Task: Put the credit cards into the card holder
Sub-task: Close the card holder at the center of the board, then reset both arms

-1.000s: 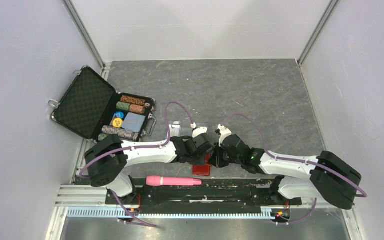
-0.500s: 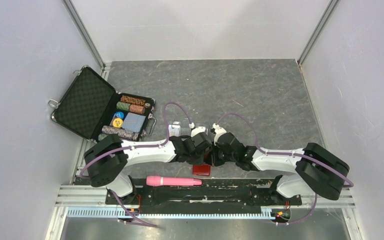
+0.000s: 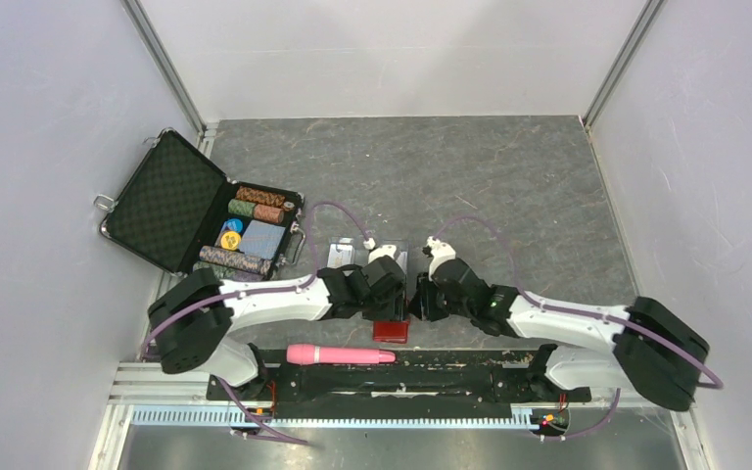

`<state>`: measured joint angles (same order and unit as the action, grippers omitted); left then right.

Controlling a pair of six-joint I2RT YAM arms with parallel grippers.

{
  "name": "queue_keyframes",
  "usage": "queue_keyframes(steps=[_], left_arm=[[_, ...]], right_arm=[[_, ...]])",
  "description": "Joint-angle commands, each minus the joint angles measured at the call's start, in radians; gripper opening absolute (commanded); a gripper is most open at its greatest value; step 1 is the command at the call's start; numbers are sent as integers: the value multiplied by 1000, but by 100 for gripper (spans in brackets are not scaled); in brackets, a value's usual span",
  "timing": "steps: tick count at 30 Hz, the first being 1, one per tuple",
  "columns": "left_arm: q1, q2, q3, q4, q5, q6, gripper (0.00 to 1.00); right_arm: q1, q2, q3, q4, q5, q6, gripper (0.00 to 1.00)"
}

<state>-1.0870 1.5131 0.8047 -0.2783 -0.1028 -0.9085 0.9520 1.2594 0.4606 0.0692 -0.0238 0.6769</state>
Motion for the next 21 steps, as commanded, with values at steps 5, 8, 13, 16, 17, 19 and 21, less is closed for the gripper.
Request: queue_keyframes(steps=[5,8,13,16,17,19,21], left_arm=[[117,-279,-50,199,162,63,85],[217,-352,-105,308,304,42,99],[418,-437,-174,393,489,18,100],[548,-483,-231,449,574,-5,100],[587,-498,-244,457,593,-9,100],[679,-517,-268,458,637,-7,100],[773,-524,-290,456,681,-6,100]], right_arm=[[-28,-242,64,-147,197,-70,66],[-80,-295,26,-161,179,-85,82],[-257,-356,-44,-164,58,-114,98],[-365,-372,-56,-166,-15,-153,98],[-393,-369,-55,-167,-32,-168,98],[-460,-354,-48,-172,-70,-194,98],[-537,-325,-41,-175,-107,-215,98]])
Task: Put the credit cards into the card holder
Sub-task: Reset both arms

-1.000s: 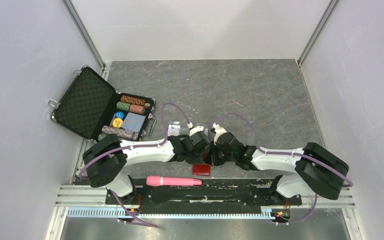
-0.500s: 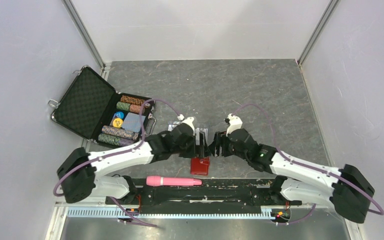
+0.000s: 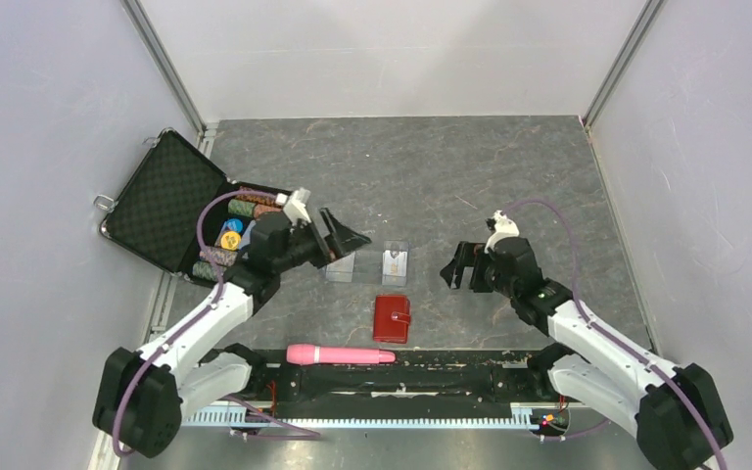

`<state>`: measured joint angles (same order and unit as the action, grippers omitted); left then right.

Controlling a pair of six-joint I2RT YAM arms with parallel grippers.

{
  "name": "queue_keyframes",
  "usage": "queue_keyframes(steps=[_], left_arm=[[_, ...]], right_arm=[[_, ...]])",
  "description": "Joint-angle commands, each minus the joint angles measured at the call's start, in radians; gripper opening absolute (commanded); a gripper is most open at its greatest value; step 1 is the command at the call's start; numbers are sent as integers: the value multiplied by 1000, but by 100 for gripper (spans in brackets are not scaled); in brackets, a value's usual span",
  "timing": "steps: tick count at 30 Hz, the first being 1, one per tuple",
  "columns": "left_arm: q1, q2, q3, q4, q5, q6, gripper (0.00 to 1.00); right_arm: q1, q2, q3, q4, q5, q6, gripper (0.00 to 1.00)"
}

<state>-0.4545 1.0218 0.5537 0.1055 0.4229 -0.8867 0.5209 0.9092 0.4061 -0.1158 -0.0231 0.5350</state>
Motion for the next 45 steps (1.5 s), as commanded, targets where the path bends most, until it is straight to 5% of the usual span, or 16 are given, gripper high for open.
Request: queue_keyframes(steps=[1,8,12,15,22,29,33,35,37,40,43,45], left_arm=[[194,-34,-50,70,182,-28,100],[528,-11,-46,-16,263,69,100],[557,-17,49,-227,-2,300,100],[556,-55,33,-211,-152,447,100],[527,-111,-133,33,-401,578,100],[306,56,-215,367,-791,744,100],[278,216,-284,677,-695,847,100],[268,237,-257,661,-618,916,100],[261,284,-256,732,-641,973,100],[274,407,-299,955,-728,959,100],[308,408,-298,944,-724,913,100],[309,425,-309,971,-736,907,100]], right_arm=[[-152,42,19,6,-123,-82,98],[-418,125,37,17,-129,-183,98],[-467,122,19,70,74,-293,98],[-466,97,-51,197,205,-360,98],[-466,74,-287,618,338,-480,98],[-467,141,-514,1153,341,-571,98],[-466,199,-549,1326,316,-600,98],[-466,235,-557,1417,293,-624,98],[-466,279,-566,1489,278,-654,98],[-467,516,-605,1833,267,-675,98],[-466,436,-493,1479,271,-662,98],[-457,466,-505,1554,203,-704,98]])
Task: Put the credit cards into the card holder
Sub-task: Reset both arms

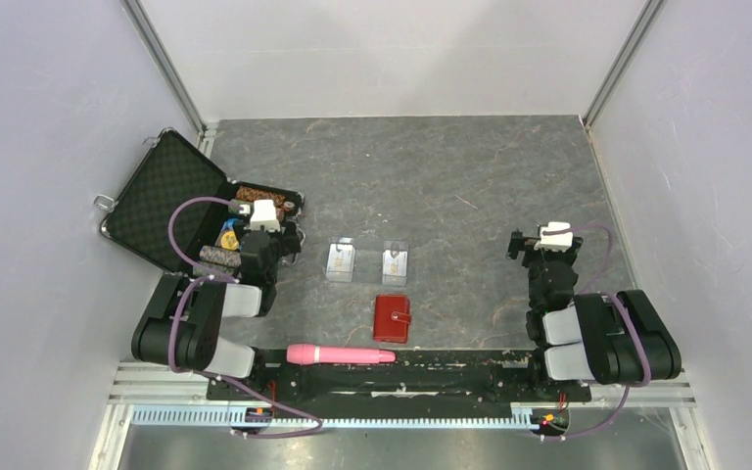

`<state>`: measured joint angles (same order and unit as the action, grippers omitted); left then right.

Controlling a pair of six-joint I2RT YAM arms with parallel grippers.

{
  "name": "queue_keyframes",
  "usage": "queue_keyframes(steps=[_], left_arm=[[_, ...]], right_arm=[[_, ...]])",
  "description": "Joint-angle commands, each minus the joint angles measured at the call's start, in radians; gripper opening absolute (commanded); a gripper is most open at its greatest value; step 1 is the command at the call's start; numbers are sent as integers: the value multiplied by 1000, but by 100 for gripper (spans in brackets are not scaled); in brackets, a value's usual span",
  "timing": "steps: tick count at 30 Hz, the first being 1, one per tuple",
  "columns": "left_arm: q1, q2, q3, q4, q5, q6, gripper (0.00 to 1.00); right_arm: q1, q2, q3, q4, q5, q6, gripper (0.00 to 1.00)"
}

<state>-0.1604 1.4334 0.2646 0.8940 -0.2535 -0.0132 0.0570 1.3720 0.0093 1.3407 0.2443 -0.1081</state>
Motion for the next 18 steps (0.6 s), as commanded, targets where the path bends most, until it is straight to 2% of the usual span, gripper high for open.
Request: queue_keyframes(steps=[1,2,3,6,8,18], left_arm=[[14,38,-20,213,-78,26,100],[15,61,-16,243,-85,32,100],[15,37,-19,207,-84,24,100],[15,53,-29,249,-80,33,100],[15,37,-17,199,-70,29,100],[18,45,-15,209,-64,28,100]], right_arm=[[7,0,-113,106,-105,-80,98],[7,-1,-102,80,-145,-94,98],[7,3,-94,68,-150,-92,98],[7,5,-86,60,-107,-74,98],[6,2,-86,52,-106,-74,98],[7,5,-89,61,-105,-74,98]])
